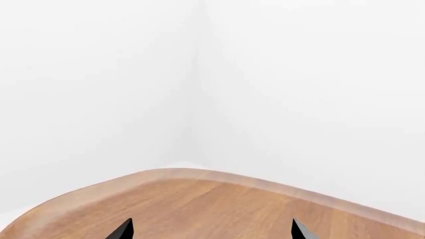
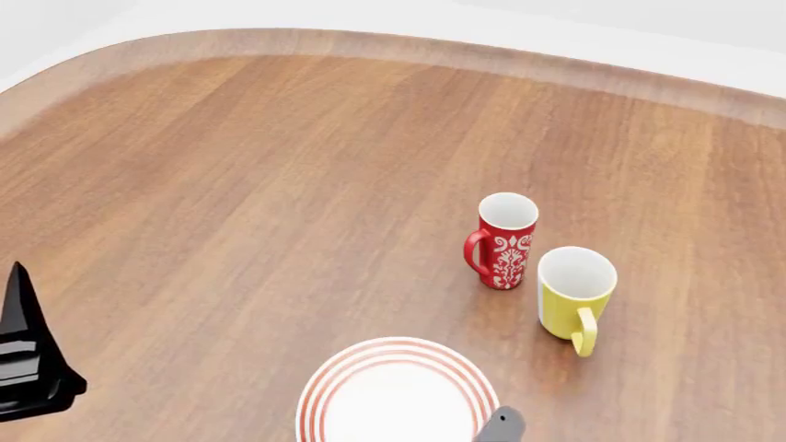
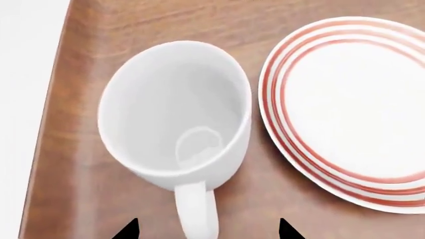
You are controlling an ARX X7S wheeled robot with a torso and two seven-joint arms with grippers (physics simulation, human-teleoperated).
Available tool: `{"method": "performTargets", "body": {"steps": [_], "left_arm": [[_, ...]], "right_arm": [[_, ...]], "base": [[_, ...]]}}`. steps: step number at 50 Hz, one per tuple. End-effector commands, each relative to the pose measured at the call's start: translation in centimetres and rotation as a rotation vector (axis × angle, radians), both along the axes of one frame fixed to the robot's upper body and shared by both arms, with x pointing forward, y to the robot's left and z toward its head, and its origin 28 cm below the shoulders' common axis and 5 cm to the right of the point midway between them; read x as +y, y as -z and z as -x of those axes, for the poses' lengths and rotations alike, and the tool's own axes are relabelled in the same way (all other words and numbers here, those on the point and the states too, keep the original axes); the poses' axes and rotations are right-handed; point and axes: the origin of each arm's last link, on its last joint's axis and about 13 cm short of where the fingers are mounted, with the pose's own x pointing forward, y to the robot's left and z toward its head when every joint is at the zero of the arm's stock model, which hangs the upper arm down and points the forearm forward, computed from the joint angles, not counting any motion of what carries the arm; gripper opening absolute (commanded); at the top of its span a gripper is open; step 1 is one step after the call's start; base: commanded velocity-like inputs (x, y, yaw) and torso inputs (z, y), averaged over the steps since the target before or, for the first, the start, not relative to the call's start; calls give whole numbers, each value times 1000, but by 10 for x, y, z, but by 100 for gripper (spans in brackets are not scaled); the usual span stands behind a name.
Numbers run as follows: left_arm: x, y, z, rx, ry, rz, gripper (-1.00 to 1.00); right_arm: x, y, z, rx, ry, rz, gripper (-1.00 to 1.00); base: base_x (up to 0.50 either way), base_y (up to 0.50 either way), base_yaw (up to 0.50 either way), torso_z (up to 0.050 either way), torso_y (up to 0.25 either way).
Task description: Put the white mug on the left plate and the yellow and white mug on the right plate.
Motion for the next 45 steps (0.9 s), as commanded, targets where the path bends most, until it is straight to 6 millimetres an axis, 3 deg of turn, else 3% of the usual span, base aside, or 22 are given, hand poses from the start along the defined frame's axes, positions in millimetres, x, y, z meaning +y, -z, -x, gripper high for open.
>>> {"method": "performTargets", "body": {"steps": [1,43,44,45], "left_arm": [[0,-1,1,-3,2,1,100],[0,-5,5,-8,11,22,100],[0,-5,4,-7,10,23,100],[0,-5,4,-8,10,23,100]], "right_arm": [[3,8,-4,7,-11,3,100],[7,23,-4,86,-43,14,100],[7,23,-4,85,-40,12,-100],[7,23,-4,83,-37,9,-100]], "base": [[0,0,0,0,0],[0,0,0,0,0],[0,0,0,0,0],[0,0,0,0,0]]}}
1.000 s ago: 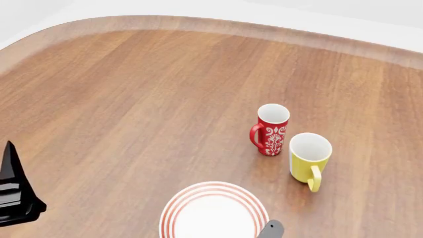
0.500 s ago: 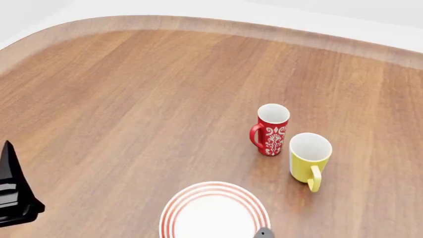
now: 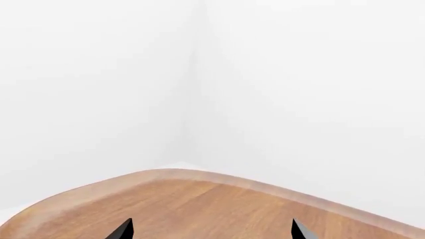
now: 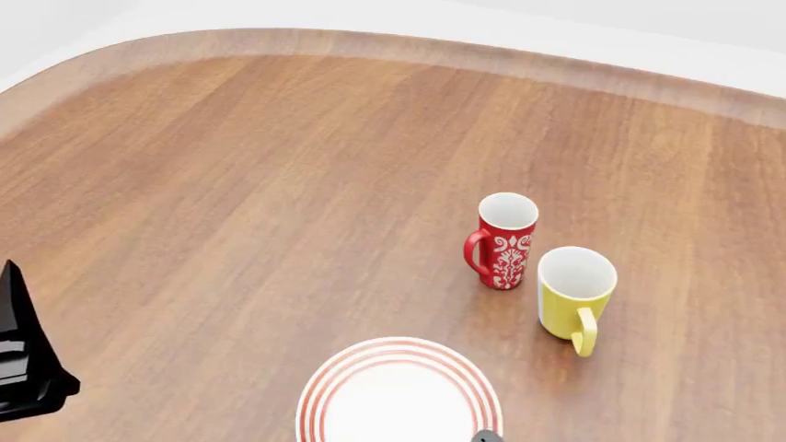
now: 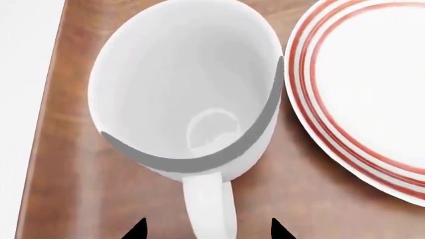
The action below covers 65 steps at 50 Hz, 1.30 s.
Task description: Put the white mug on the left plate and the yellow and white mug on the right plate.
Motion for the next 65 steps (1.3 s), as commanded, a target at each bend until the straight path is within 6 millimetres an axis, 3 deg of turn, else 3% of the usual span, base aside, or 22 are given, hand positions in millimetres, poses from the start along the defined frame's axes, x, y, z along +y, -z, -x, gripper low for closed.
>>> {"method": "performTargets", "body": {"steps": [1,19,31,50,65], "left_arm": [[0,0,0,0,-1,2,100],[-1,0,-1,-2,1,2,100],[-1,0,-2,-1,2,0,100],[-1,0,-3,-4,5,4,100],[-2,1,-5,-6,12,4,100]], "right_arm": [[1,0,0,5,0,-8,-100],[1,-11,3,-42,-56,-12,-100],[5,-40,5,-172,-90,-59,-100],[-7,-63,-6,-360,111,-128,-100],[-12,-60,-26,-307,321,-193,-100]], "base": [[0,0,0,0,0],[0,0,0,0,0],[0,0,0,0,0],[0,0,0,0,0],[0,0,0,0,1]]}}
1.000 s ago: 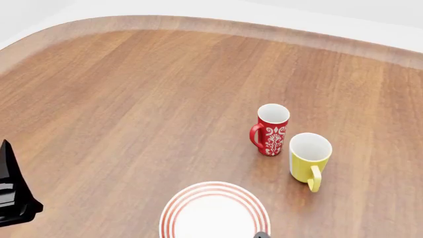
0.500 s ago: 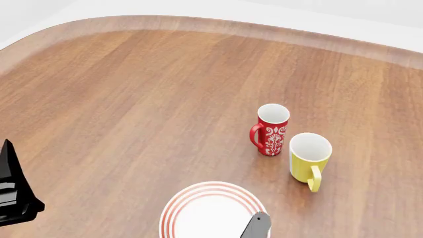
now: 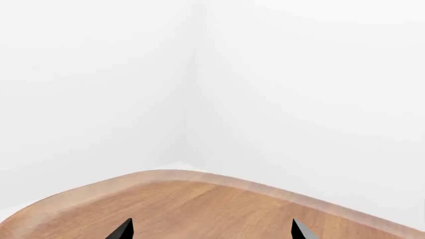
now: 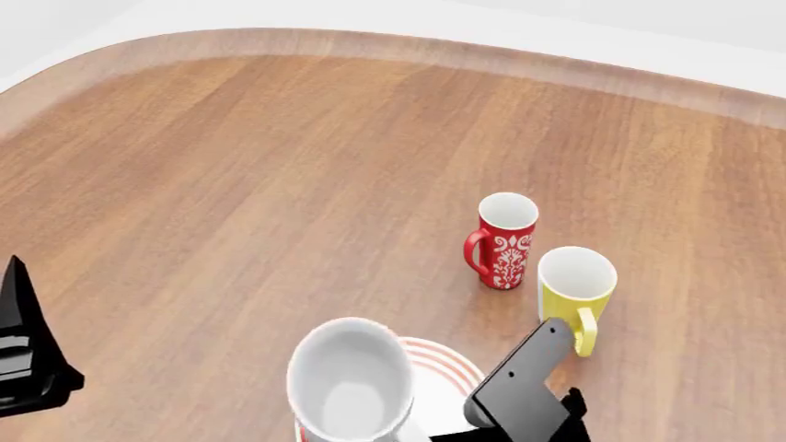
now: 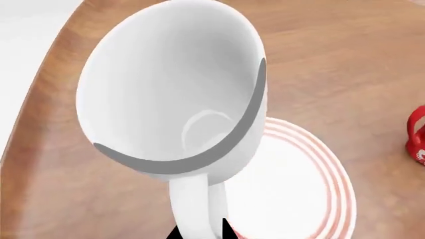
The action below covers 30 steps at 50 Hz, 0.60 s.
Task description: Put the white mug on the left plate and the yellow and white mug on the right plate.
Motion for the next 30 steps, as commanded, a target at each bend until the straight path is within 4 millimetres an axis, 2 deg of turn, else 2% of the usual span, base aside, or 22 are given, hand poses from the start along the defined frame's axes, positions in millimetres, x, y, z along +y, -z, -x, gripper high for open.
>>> {"method": "performTargets", "body": {"steps": [1,22,30], "left_arm": [[-2,1,-1,0,12,-3,100],[-4,-3,6,-7,21,6,100],[-5,-4,6,-7,20,8,100]], "right_arm": [[-3,0,-18,36,135,-87,-100],[-5,20,-49,215,294,-95,-100],[-4,19,-48,238,223,-73,-100]], "base": [[0,0,0,0,0],[0,0,0,0,0],[0,0,0,0,0]]}}
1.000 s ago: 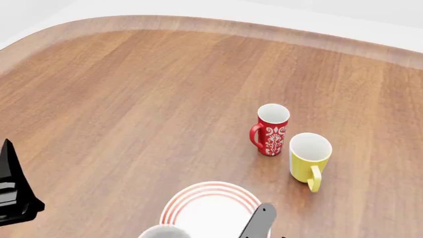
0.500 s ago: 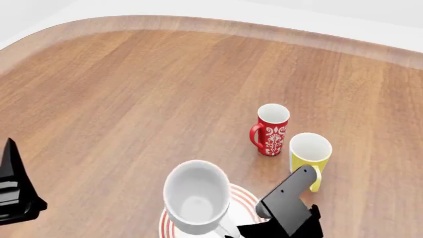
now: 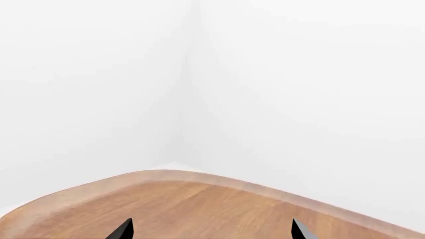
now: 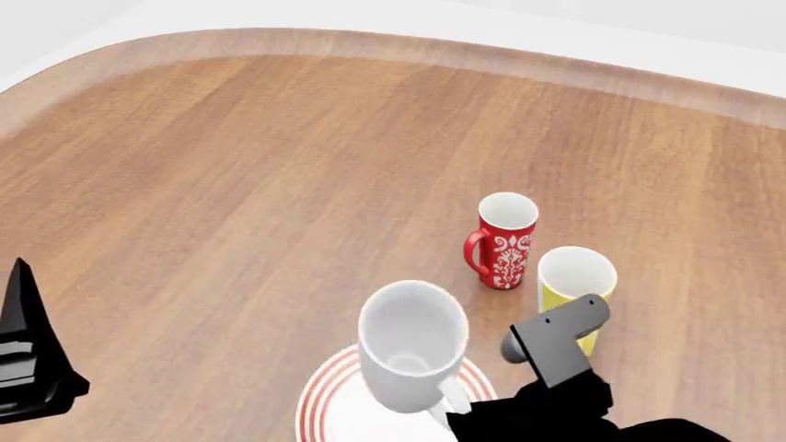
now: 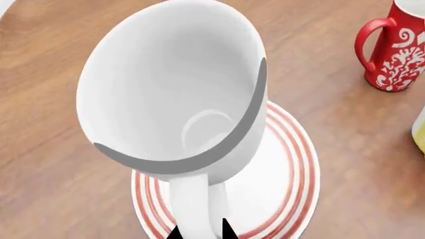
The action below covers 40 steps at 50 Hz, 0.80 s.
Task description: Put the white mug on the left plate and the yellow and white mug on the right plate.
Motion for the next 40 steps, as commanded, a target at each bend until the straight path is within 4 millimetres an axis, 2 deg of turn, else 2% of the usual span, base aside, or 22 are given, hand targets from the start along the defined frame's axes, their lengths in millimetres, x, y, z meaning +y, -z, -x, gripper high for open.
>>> {"method": "performTargets", "body": {"steps": [1,18,40], "left_arm": [[-1,-1,1,-3,2,3,100],[1,-5,5,-14,1,10,100],[1,-9,10,-24,2,19,100]], "right_arm": [[2,0,-7,42,-38,-10,-100],[2,9,-25,98,-24,-30,-100],[4,18,-32,161,0,-8,-100]], "base": [[0,0,0,0,0],[0,0,0,0,1],[0,0,0,0,0]]}}
